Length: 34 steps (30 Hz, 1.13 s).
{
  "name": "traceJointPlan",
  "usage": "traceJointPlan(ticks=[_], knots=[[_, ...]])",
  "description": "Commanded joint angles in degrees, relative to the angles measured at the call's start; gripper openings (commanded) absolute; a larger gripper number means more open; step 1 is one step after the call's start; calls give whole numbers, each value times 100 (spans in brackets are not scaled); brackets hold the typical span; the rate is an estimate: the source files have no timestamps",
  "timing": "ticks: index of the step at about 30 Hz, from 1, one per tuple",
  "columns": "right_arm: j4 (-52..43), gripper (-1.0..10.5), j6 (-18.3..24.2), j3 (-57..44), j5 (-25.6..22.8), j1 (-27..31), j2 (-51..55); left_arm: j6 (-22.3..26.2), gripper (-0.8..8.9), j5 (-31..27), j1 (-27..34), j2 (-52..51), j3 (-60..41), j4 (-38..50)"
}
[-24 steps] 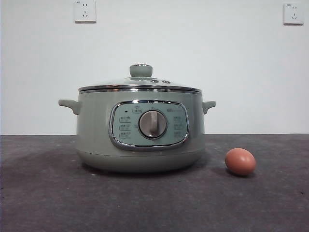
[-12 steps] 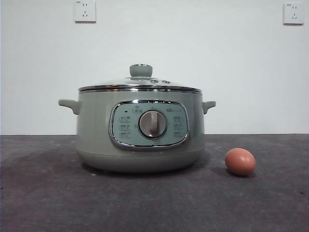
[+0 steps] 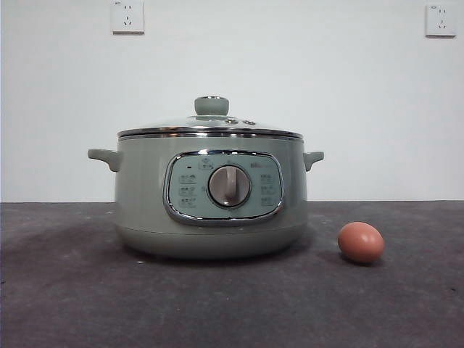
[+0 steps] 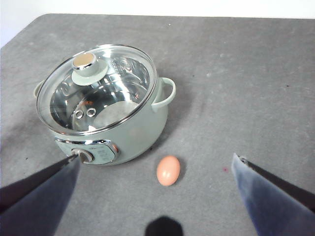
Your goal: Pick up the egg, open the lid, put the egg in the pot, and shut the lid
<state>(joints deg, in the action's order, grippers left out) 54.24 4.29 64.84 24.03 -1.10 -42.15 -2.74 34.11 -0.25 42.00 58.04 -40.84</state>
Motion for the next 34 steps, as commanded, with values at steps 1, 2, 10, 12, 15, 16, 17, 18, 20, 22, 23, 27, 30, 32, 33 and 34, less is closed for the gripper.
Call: traceJointPlan(ticks=[1,2,10,12,15,16,17,18,20,22,23,27,30,32,33,34], knots=[[-20,624,-24,15,33,-7,-48,155,638,39,-208,345,245,92],[-15,624,-24,15,72,-7,-57,177,638,37,-306,518,367,116],[-11,624,-24,15,179,-7,-295,498,637,-527,-1298,2065,1550,190],[-13,624,-24,15,219,-7,-348,525,637,-737,-1567,2465,1847,190],[-2,624,-22,15,219,-7,-415,721,637,-1049,-1932,3104,2310,190],[4,624,-22,15,219,-7,-424,780,637,-1141,-2026,3283,2435,192],[7,624,-22,15,219,-7,-442,846,637,-1250,-2131,3477,2570,195],[24,624,-22,15,219,-7,-457,935,637,-1423,-2275,3764,2763,192],[63,624,-22,15,219,-7,-459,1115,637,-1790,-2483,4277,3064,212],[107,624,-20,15,219,-7,-459,1228,637,-1917,-2557,4717,3272,273],[120,624,-20,15,219,-7,-459,1226,637,-1915,-2586,4881,3287,369],[118,624,-22,15,216,-7,-481,1228,637,-1915,-2610,5392,3287,492],[114,624,-22,15,216,-7,-538,1224,637,-1912,-2610,5650,3287,605],[114,624,-20,15,216,-7,-584,1224,627,-1917,-2638,5761,3287,629],[111,624,-22,15,216,-7,-612,1222,626,-1915,-2656,5823,3287,632],[105,624,-22,15,216,-7,-647,1222,626,-1915,-2662,5866,3287,621]])
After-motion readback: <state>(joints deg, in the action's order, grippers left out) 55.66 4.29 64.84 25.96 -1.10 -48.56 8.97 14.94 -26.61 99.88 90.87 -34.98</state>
